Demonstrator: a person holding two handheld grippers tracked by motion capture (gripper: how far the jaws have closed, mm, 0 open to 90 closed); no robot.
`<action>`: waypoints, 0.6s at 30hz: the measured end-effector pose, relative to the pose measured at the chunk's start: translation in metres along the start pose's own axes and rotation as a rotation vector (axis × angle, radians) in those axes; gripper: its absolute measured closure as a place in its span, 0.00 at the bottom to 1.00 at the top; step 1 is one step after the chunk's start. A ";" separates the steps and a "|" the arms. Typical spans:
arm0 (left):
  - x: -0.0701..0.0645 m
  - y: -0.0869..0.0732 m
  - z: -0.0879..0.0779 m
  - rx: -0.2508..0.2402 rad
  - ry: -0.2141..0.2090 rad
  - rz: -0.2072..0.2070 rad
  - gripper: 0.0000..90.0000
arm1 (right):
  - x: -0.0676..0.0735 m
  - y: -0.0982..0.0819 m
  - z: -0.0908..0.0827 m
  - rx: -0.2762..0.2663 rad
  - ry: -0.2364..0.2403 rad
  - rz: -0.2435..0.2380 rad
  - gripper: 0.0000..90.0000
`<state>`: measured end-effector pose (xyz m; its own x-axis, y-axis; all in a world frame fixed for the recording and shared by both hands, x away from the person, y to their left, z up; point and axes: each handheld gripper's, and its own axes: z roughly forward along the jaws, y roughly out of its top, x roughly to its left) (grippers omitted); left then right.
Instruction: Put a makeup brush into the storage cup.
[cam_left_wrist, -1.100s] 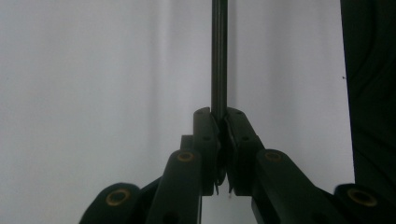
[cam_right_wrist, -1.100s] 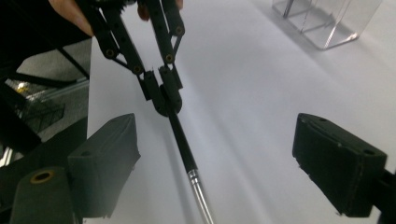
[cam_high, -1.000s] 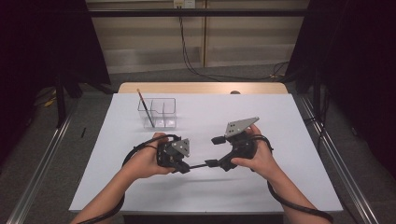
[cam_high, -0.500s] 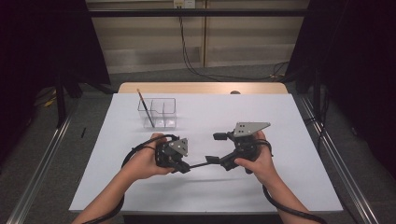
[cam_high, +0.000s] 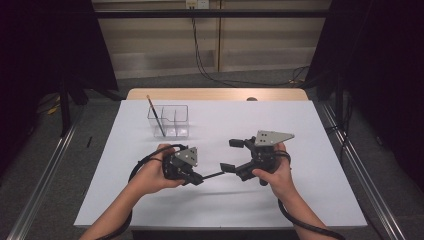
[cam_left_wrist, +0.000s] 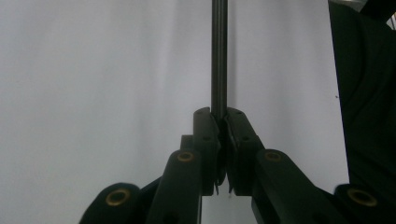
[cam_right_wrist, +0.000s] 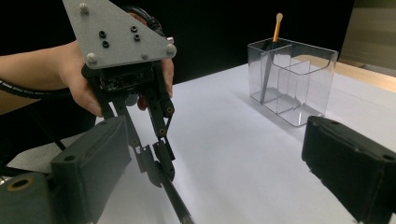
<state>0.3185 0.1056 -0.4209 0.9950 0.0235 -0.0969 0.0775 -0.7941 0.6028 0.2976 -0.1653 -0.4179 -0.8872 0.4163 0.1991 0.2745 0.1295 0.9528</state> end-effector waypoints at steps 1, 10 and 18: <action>0.000 0.000 -0.001 -0.007 0.002 0.003 0.93 | 0.000 0.000 0.000 -0.002 0.001 0.001 0.08; 0.000 -0.004 -0.003 -0.087 0.003 -0.016 0.93 | -0.001 0.000 -0.002 -0.022 -0.005 0.003 0.08; 0.001 -0.008 -0.004 -0.171 0.006 -0.031 0.93 | -0.002 0.001 -0.003 -0.030 -0.009 0.007 0.08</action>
<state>0.3191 0.1142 -0.4222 0.9923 0.0507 -0.1129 0.1172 -0.6783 0.7254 0.2988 -0.1690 -0.4167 -0.8821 0.4250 0.2034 0.2690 0.0997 0.9580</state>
